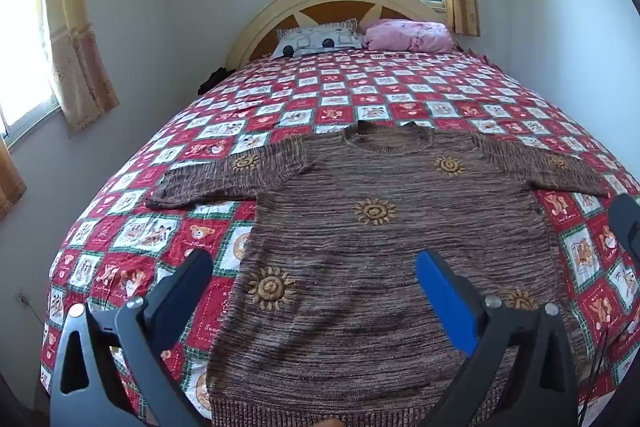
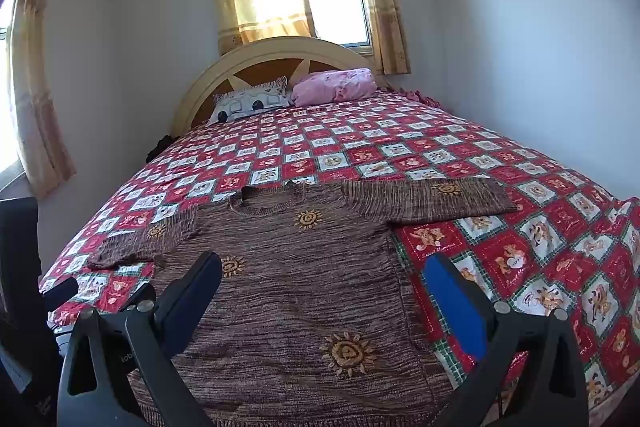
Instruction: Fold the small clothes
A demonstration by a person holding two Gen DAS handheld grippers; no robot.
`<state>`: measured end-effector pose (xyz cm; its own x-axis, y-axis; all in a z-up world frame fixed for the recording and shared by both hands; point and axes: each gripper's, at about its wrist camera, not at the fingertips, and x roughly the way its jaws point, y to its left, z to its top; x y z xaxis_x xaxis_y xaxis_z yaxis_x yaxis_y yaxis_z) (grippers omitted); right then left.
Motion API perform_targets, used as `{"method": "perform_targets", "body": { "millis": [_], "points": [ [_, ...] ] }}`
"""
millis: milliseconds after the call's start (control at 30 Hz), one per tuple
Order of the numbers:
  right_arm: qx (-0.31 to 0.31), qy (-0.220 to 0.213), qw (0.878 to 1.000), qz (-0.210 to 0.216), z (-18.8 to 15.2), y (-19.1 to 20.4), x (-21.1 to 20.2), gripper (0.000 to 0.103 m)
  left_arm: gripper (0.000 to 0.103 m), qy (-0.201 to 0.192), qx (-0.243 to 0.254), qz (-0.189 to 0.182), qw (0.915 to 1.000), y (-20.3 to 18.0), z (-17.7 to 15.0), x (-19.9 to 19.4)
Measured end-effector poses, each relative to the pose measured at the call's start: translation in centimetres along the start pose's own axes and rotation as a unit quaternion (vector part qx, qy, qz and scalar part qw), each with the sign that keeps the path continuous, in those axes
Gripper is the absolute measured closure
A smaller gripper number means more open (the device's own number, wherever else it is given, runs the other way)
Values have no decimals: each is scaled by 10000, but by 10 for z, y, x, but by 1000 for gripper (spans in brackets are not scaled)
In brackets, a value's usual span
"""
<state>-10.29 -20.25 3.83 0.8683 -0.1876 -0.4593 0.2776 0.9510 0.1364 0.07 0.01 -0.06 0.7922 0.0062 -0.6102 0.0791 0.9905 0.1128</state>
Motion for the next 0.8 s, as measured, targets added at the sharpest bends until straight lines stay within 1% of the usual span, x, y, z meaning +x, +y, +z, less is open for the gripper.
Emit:
{"method": "perform_targets", "body": {
  "millis": [67, 100, 300, 367, 533, 667, 800],
  "points": [
    [-2, 45, 10000, -11, 0, 0, 0, 1, 0, 75, 33, 14, 10000, 1, 0, 2],
    [-3, 41, 10000, -11, 0, 0, 0, 1, 0, 30, 142, 45, 9999, -3, 0, 0],
    [-35, 31, 10000, -19, 0, 1, 0, 1, 0, 91, 57, -196, 9998, -1, -2, -2],
    [-38, 30, 10000, -23, 1, -1, -5, 1, 0, 71, 66, -220, 9997, -4, -4, -4],
    [-43, 17, 10000, -34, 1, -3, -3, 1, 0, 37, 94, -182, 9998, -5, -5, -5],
    [-43, 52, 10000, -41, 0, -2, -3, 1, 0, 134, 78, -200, 9997, -4, -5, -2],
    [-43, 75, 9999, -56, -1, 1, -2, 1, 0, 151, 66, -207, 9997, -3, -6, -1]
  ]
}}
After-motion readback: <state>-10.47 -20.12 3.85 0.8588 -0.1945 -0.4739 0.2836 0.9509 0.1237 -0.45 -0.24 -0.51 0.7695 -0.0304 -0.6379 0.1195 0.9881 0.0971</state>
